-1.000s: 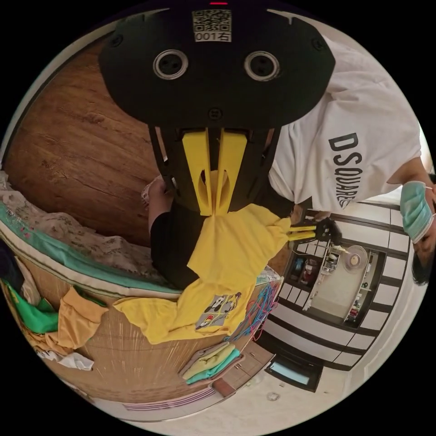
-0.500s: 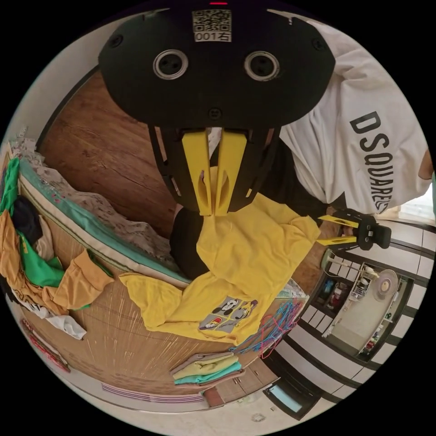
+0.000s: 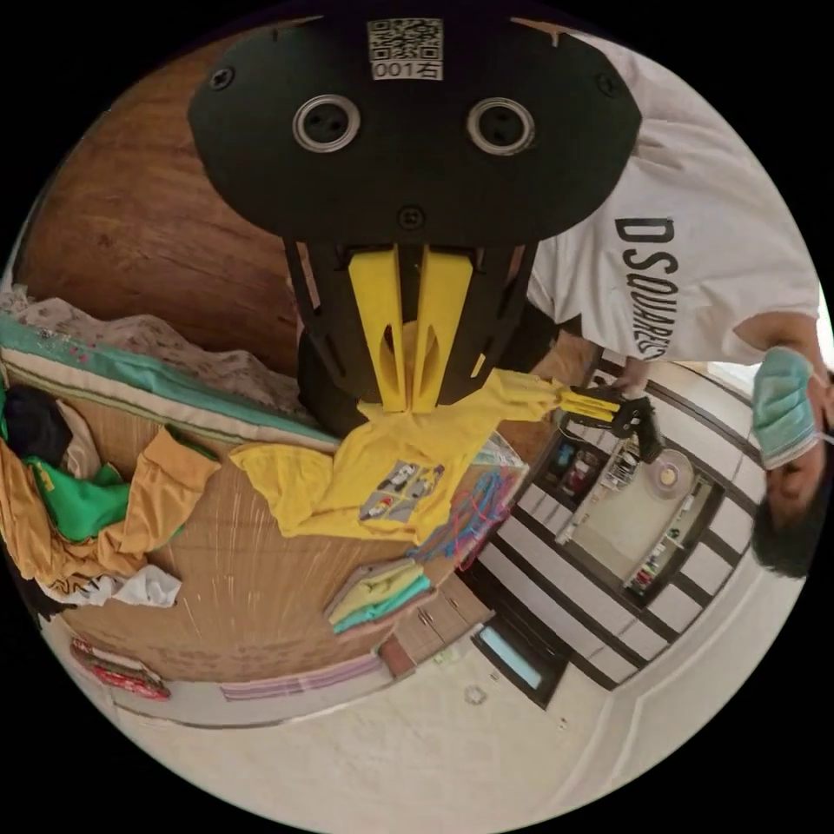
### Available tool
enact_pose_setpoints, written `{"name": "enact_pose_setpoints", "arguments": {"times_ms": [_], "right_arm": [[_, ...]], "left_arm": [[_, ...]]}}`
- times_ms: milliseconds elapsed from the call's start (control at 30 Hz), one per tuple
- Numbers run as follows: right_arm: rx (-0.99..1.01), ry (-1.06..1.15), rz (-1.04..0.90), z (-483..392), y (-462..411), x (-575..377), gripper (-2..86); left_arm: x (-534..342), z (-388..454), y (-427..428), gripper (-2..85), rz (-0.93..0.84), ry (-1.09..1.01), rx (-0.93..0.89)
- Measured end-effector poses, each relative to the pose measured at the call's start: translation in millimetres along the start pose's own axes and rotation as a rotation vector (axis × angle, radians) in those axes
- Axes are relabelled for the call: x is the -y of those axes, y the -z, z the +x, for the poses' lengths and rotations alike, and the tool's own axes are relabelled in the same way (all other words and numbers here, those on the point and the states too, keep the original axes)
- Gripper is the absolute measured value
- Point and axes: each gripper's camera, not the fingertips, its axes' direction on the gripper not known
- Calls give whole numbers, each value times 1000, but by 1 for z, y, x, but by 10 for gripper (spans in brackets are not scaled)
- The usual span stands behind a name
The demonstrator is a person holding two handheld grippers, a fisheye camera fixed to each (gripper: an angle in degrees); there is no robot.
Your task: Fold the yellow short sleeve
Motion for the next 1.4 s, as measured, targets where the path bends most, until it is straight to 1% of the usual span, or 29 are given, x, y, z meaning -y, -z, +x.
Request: {"name": "enact_pose_setpoints", "arguments": {"times_ms": [67, 100, 167, 233, 300, 367, 433, 500, 567, 633, 667, 767, 833, 900, 933, 967, 1033, 1100, 1200, 1400], "right_arm": [[105, 8, 92, 6, 19, -8, 2], [117, 6, 110, 8, 24, -10, 1], [144, 26, 135, 11, 39, -18, 0], [159, 70, 85, 6, 46, -24, 3], [115, 102, 6, -1, 49, -32, 5], [66, 119, -96, -9, 43, -43, 7], [75, 124, -110, -14, 40, -49, 8], [118, 128, -67, -20, 41, -52, 9], [166, 153, 14, -32, 48, -49, 9], [168, 182, 46, -45, 51, -44, 9], [150, 212, 48, -55, 53, -39, 9], [54, 291, 46, -81, 56, -31, 9], [10, 332, 52, -95, 57, -27, 9], [-7, 370, 63, -106, 58, -25, 10], [-10, 390, 71, -112, 58, -24, 10], [-17, 407, 76, -117, 59, -24, 10], [-47, 428, 64, -121, 60, -24, 10], [-92, 432, 54, -119, 61, -24, 10], [-135, 385, 52, -105, 67, -22, 10], [-124, 254, 123, -61, 85, -19, 9]], "left_arm": [[-14, -13, 40, -8, 68, 3, 30], [-17, -16, 47, -9, 66, 4, 45], [-28, -19, 68, -9, 43, 7, 135], [-35, -17, 75, -9, 9, -8, 171], [-43, -14, 74, -9, -4, -16, 158], [-45, -12, 56, -7, 2, 12, 100], [-39, -7, 30, -3, 25, 44, 34], [-24, 3, 1, 10, 45, 55, -9], [4, 18, -33, 46, 78, 77, -61], [27, 31, -56, 75, 79, 84, -87], [42, 39, -71, 94, 59, 87, -65], [69, 54, -96, 101, 11, 98, 34], [80, 60, -104, 101, 14, 122, 49], [87, 62, -111, 97, 9, 151, 73], [90, 63, -115, 89, -11, 171, 124], [91, 64, -118, 77, -29, 184, 171], [89, 65, -114, 50, -36, 201, 191], [83, 67, -102, 22, -18, 205, 188], [67, 70, -77, 5, -7, 199, 174], [23, 64, -27, -9, 22, 195, 31]]}}
